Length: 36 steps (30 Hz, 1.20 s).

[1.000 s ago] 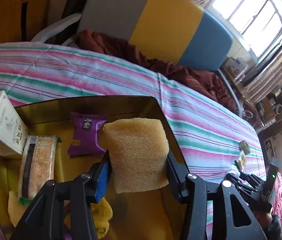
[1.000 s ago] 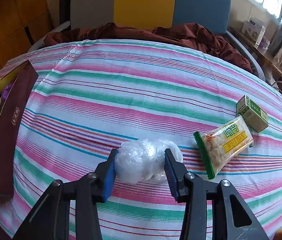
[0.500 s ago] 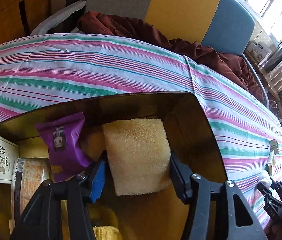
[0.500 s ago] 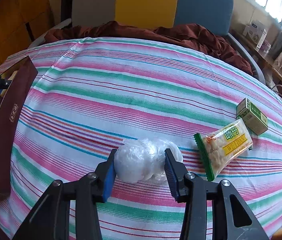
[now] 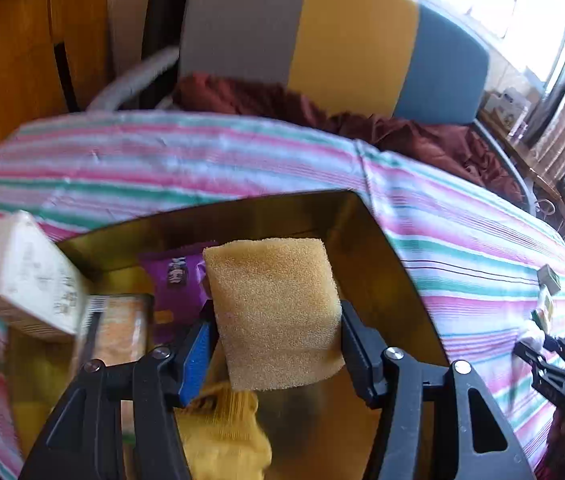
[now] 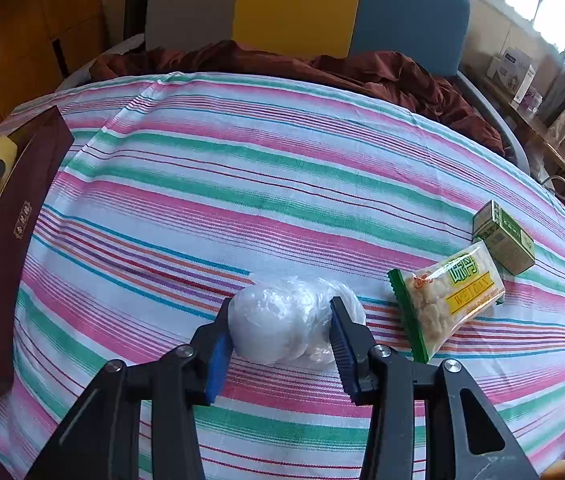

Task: Organize objects
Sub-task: 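Carry the yellow sponge into the gold tray with the left gripper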

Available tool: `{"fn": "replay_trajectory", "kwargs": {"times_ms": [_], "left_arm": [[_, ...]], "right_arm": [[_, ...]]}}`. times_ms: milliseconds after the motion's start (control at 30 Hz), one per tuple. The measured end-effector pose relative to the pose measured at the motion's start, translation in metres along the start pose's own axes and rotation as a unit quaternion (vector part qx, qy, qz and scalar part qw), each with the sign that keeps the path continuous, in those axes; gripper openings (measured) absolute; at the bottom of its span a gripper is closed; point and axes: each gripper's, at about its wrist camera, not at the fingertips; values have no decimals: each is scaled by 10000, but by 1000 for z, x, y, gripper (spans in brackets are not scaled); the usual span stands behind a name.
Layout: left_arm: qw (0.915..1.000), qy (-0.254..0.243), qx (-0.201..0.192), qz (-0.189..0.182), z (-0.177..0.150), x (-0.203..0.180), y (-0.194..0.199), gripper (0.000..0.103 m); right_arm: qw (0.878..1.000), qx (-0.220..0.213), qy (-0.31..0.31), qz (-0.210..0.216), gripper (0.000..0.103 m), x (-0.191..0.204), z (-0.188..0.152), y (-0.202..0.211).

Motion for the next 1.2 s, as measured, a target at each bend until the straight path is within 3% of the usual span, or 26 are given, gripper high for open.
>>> {"fn": "replay_trajectory", "kwargs": {"times_ms": [233,467,767,1200], "left_arm": [[9968,-370,-698,112,-26,-16,64,58],[9924,-521,-1106,157,-54,-24,108,58],[9903,-540,-1250,271,-83,-24,132,59],[9938,-397,-1020,206,-116,-8,132,59]], "right_arm": [[10000,-28,52,-57,46,1,-1,-1],[9999,-58,37,-93,46,1,-3,-1],[9998,-100,80,-167,46,3,-3,-1],[9991,25,-73,-412,44,10,0,2]]}}
Point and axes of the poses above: each gripper's, at about its wrist camera, not at the fingertips, and y roughly against the way its jaws point, x to its left, z to its top, and after that the axes turned 7 degrees about -z, right-handed
